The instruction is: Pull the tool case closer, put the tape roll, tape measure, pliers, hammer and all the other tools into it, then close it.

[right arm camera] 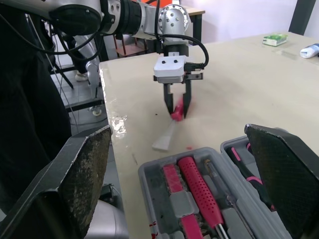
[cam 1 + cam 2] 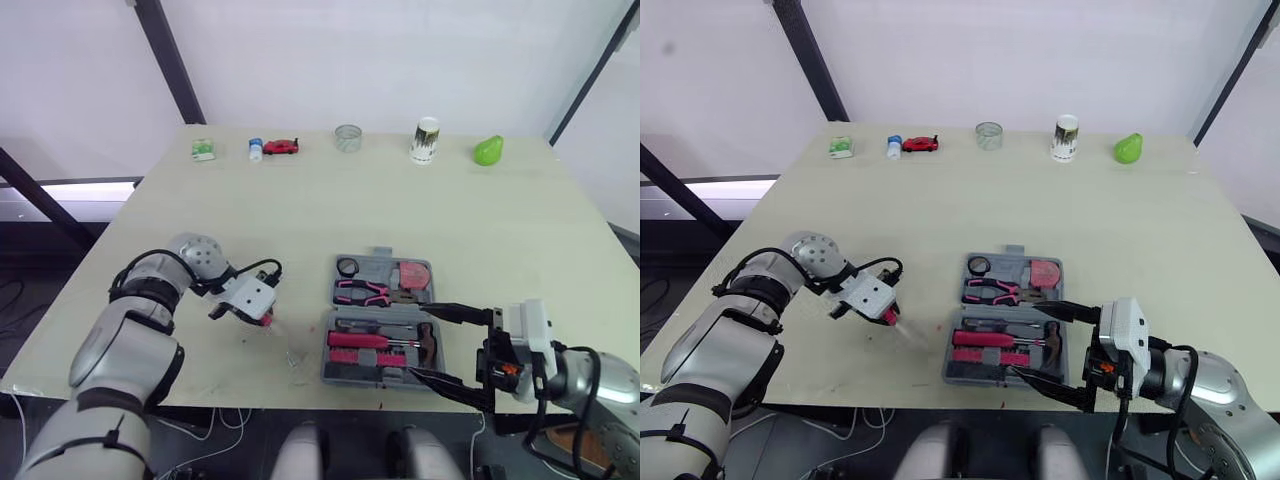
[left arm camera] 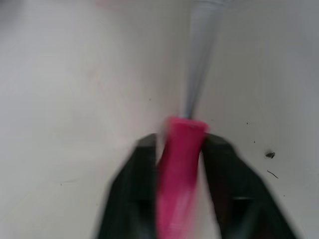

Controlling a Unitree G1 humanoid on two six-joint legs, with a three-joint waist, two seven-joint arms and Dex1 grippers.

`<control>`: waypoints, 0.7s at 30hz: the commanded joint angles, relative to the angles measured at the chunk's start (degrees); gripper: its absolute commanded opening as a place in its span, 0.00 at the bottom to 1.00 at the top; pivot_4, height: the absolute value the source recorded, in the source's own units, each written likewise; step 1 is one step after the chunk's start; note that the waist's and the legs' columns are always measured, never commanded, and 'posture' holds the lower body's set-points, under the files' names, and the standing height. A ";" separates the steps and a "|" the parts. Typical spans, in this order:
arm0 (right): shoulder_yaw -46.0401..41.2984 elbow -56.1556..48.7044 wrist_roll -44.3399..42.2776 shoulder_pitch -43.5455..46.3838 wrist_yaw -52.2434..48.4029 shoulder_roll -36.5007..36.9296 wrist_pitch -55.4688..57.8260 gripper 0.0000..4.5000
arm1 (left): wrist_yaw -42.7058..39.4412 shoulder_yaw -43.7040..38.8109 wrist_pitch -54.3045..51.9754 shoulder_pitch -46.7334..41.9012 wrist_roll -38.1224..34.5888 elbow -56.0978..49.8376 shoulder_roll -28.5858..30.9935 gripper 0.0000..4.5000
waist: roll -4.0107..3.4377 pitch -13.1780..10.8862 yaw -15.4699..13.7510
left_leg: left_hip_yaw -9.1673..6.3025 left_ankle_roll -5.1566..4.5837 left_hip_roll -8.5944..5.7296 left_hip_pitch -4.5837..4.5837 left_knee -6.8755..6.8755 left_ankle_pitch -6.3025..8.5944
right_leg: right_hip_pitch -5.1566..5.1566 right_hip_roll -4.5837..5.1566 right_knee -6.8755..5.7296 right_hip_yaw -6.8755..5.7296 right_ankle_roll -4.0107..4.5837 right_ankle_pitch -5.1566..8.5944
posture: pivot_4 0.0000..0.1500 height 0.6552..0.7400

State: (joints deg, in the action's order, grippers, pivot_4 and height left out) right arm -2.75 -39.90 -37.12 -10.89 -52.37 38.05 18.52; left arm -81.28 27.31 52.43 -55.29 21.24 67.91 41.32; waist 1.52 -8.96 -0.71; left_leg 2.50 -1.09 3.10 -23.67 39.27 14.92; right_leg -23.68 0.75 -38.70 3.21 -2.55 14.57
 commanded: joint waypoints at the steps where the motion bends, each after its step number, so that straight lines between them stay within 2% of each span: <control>1: -0.80 -1.14 -0.51 0.53 -0.26 0.43 -0.69 1.00 | -0.75 -1.17 -0.74 1.97 -0.95 -0.87 2.34 0.09 | 0.00 0.00 0.09 | 0.00 0.00 0.00 0.00 0.01 0.00 | 0.00 0.00 -0.02 0.00 0.00 0.00 | 1.00 1.00; 3: -0.12 -0.22 -0.44 1.62 -0.84 0.33 -0.77 1.00 | -2.38 -3.19 -2.69 4.30 -3.85 -3.17 4.35 0.09 | -0.01 0.00 0.60 | 0.01 0.00 0.02 0.05 0.00 0.00 | 0.00 -0.02 -0.09 0.02 0.01 0.01 | 1.00 1.00; 5: 0.66 1.04 -0.42 3.12 -1.72 0.19 -0.83 1.00 | -5.38 -7.02 -9.46 9.16 -9.72 -10.10 7.62 0.09 | -0.01 0.00 1.56 | 0.01 0.00 0.12 0.05 -0.01 0.00 | -0.02 -0.07 -0.12 0.03 0.03 0.01 | 1.00 1.00; 8: 1.41 3.00 -0.45 5.16 -3.17 0.09 -0.95 1.00 | -6.85 -14.53 -29.76 22.35 -20.11 -30.92 14.36 0.09 | 0.00 0.00 3.01 | 0.04 0.00 0.20 0.04 -0.04 0.00 | -0.11 -0.10 -0.15 0.06 0.08 0.04 | 1.00 1.00; 12: 1.98 4.89 -0.60 7.01 -4.35 -0.07 -1.08 1.00 | -1.10 -23.93 -55.55 39.17 -28.76 -55.93 19.37 0.09 | -0.03 -0.03 2.90 | -0.01 0.01 0.39 -0.06 -0.08 0.00 | -0.28 0.00 -0.20 -0.02 0.11 0.07 | 1.00 1.00; 14: 2.17 6.45 -1.12 8.65 -5.30 -0.19 -0.84 1.00 | 9.25 -32.35 -79.40 48.26 -35.19 -71.10 16.65 0.09 | -0.05 -0.04 2.34 | -0.02 0.01 0.39 -0.03 -0.08 0.00 | -0.19 0.15 -0.19 -0.07 0.10 0.08 | 1.00 1.00; 16: 2.15 7.37 -1.45 9.61 -5.96 -0.20 -0.67 1.00 | 17.51 -37.43 -95.35 52.20 -39.20 -81.30 12.75 0.09 | -0.05 -0.05 1.63 | -0.11 0.01 0.27 -0.03 -0.06 0.00 | -0.17 0.30 -0.18 -0.13 0.04 0.10 | 1.00 1.00; 17: 2.08 7.58 -1.51 9.72 -6.22 -0.16 -0.70 1.00 | 20.44 -38.91 -100.03 52.92 -40.40 -84.71 11.12 0.09 | -0.05 -0.05 1.25 | -0.20 0.01 0.23 -0.02 -0.01 0.00 | -0.12 0.32 -0.18 -0.14 -0.02 0.13 | 1.00 1.00; 19: 2.00 8.14 -2.04 10.55 -6.82 0.01 -0.26 1.00 | 30.63 -43.52 -113.03 51.13 -42.80 -91.87 2.57 0.09 | -0.02 -0.03 0.48 | -0.29 0.01 0.11 -0.04 0.11 0.00 | 0.01 0.29 -0.17 -0.22 -0.12 0.21 | 1.00 1.00; 21: 1.92 8.66 -2.77 11.57 -7.46 0.23 0.37 1.00 | 41.69 -47.38 -124.59 48.01 -41.47 -97.51 -7.97 0.09 | -0.01 -0.02 0.27 | -0.32 0.01 0.04 -0.02 0.18 0.00 | 0.08 0.24 -0.21 -0.24 -0.11 0.20 | 1.00 1.00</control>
State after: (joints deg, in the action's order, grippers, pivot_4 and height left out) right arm 0.02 -30.78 -38.32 -0.44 -58.90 37.96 18.68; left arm -48.87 -15.54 -62.28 -4.87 -20.29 -23.20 38.32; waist 1.50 -8.98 -0.43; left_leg 2.18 -1.08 3.04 -23.68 39.44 14.92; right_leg -23.56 0.94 -38.86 2.99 -2.66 14.75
